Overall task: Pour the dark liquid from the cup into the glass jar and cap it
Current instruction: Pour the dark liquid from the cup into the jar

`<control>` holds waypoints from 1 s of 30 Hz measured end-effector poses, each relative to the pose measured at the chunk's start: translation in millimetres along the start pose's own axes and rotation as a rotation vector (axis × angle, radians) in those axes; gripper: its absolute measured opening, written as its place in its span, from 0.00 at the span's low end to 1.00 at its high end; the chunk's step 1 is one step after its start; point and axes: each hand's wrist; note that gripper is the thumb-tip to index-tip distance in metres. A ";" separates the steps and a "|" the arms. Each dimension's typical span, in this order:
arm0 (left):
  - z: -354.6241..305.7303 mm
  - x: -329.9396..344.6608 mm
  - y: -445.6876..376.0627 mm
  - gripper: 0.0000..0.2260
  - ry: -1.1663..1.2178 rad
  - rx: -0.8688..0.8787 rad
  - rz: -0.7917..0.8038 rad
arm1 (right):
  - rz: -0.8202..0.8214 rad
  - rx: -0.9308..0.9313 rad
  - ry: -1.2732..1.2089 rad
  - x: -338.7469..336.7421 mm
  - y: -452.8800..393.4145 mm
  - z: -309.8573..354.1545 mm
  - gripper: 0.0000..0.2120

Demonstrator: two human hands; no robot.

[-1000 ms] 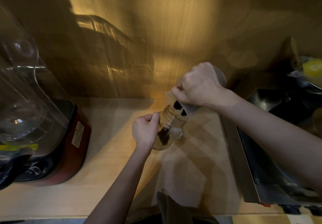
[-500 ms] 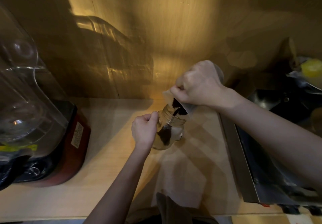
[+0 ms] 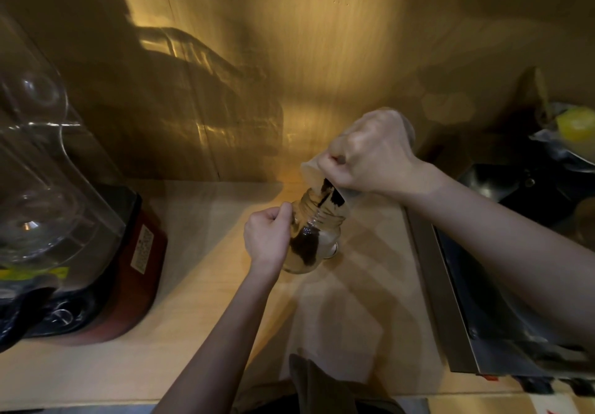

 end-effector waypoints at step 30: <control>1.1 2.2 -6.2 0.22 0.041 0.012 -0.009 | 0.006 -0.062 -0.002 -4.8 -1.6 -3.1 0.15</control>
Point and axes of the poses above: each hand's wrist, its own y-axis away from the middle knuckle, its own x-axis out of the palm, z = x × y, and after that the axes turned 11 degrees about y, right-handed
